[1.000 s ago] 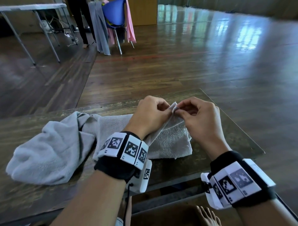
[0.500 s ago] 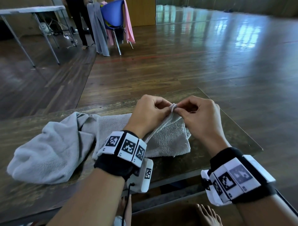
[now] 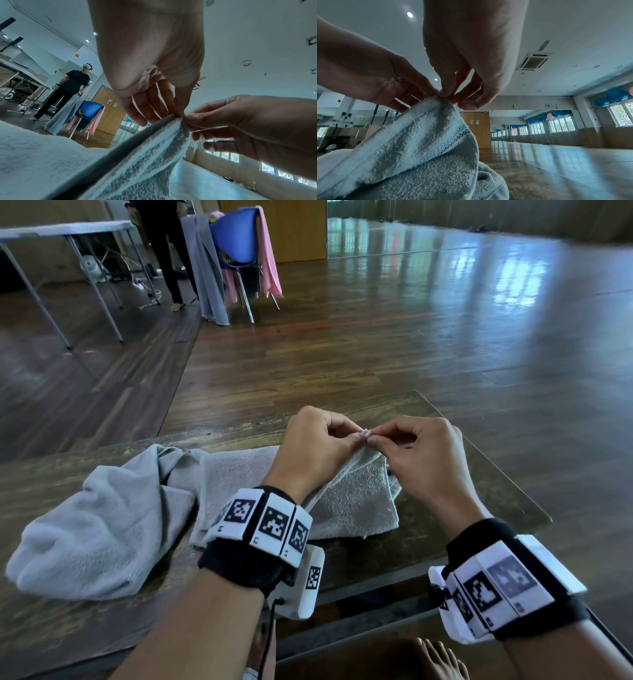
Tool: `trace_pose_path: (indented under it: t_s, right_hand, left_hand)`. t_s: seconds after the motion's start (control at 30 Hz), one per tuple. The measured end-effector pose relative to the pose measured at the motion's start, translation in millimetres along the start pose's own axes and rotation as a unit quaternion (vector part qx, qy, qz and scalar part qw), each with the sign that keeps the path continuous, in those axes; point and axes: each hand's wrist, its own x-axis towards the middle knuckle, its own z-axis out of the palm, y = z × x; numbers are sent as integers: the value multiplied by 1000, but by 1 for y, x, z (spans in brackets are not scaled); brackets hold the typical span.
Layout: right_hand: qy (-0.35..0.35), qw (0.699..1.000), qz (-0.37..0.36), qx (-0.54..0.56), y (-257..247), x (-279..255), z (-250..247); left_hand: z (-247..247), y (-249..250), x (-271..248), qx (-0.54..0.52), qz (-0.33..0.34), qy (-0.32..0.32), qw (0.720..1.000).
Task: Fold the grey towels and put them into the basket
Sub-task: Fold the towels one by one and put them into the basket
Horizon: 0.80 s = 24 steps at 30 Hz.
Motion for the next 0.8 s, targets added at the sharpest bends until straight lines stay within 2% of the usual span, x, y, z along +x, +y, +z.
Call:
trace_pose_path:
  t_s: [0.33,0.8]
  right_hand:
    - [-5,1000,-9,3,-2,2,3]
    - [-14,1000,-20,3,-1,2,10]
  left_hand:
    - [-7,0,0,-49,-39,-8,998]
    - [-11,-2,-1,-43,-68,-13,997]
